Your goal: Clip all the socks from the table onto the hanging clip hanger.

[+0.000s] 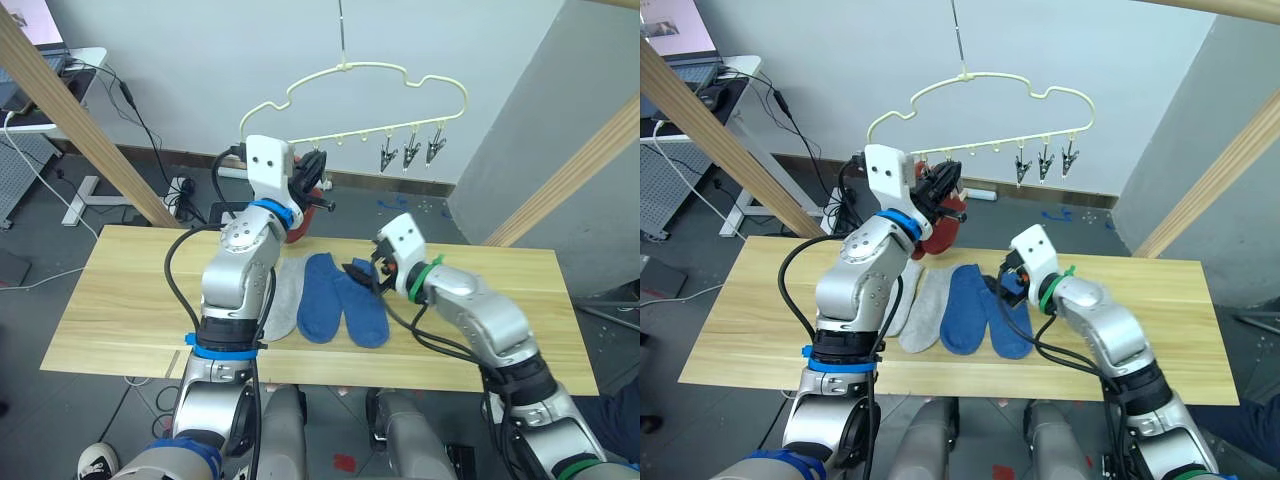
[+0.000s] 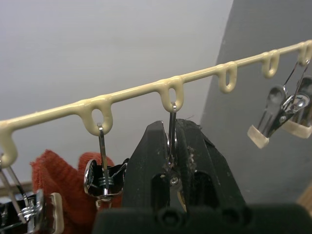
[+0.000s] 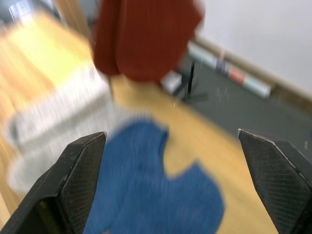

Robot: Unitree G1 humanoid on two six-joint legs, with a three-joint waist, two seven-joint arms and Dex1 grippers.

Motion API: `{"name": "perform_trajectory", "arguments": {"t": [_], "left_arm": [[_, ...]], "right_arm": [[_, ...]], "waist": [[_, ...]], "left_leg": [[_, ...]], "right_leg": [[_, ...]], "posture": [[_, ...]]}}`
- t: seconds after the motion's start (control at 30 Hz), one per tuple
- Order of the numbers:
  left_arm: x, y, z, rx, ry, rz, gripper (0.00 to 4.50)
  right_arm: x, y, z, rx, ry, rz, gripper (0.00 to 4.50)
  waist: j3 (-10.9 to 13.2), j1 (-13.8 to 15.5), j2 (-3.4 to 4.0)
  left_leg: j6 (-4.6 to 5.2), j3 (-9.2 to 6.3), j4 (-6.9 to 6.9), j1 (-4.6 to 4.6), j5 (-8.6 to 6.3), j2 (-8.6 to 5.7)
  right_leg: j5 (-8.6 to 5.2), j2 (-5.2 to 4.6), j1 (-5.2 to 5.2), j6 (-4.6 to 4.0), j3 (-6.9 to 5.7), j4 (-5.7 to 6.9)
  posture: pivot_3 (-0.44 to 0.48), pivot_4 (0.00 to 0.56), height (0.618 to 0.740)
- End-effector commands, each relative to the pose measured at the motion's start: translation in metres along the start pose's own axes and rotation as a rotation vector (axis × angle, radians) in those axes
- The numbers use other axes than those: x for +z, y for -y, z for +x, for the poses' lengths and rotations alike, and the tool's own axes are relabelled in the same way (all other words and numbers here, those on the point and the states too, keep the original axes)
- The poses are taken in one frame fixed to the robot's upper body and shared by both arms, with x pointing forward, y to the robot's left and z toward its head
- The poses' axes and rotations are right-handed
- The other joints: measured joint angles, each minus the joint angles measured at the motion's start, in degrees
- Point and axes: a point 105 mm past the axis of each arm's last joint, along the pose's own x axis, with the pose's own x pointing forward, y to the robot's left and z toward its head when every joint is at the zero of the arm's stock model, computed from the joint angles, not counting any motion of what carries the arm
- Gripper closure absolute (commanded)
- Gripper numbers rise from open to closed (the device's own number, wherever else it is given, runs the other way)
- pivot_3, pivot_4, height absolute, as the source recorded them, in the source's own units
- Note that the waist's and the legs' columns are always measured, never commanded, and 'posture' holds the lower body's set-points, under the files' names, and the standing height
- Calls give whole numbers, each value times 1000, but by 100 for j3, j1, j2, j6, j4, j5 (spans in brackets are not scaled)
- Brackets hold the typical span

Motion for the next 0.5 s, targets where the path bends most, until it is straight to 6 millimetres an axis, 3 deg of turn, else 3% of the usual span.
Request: {"name": "perform_trajectory", "arguments": {"t": [0.03,0.13,0.33,0.43,0.5], "left_arm": [[27,-8,-6,-55,37,-212,4490],[37,-15,-12,-87,39,-331,4490],[40,-10,-29,-177,-12,-525,4490],[39,-7,-32,-194,-28,-561,4500],[40,-5,-33,-209,-33,-584,4500]], "right_arm": [[-30,-1,21,-17,-89,-14,0],[-56,8,26,-59,-170,-53,0],[-83,4,24,-30,-257,-120,0],[-90,4,20,-27,-269,-127,531],[-92,3,17,-16,-271,-116,1240]], "waist": [[0,-18,0],[0,-18,1],[0,-11,0],[0,-9,0],[0,-12,0]], "left_leg": [[0,-2,1,0,0,0],[0,-3,0,0,0,0],[0,-13,0,-1,0,0],[-1,-18,1,5,0,-1],[-1,-20,1,21,0,-1]], "right_leg": [[0,0,0,0,-2,1],[0,0,-1,0,-3,2],[8,-2,6,-13,-12,0],[6,-2,16,-10,-15,0],[0,-2,33,1,-16,-2]], "posture": [[160,301,740],[172,301,740],[175,304,740],[173,303,740],[173,303,740]]}}
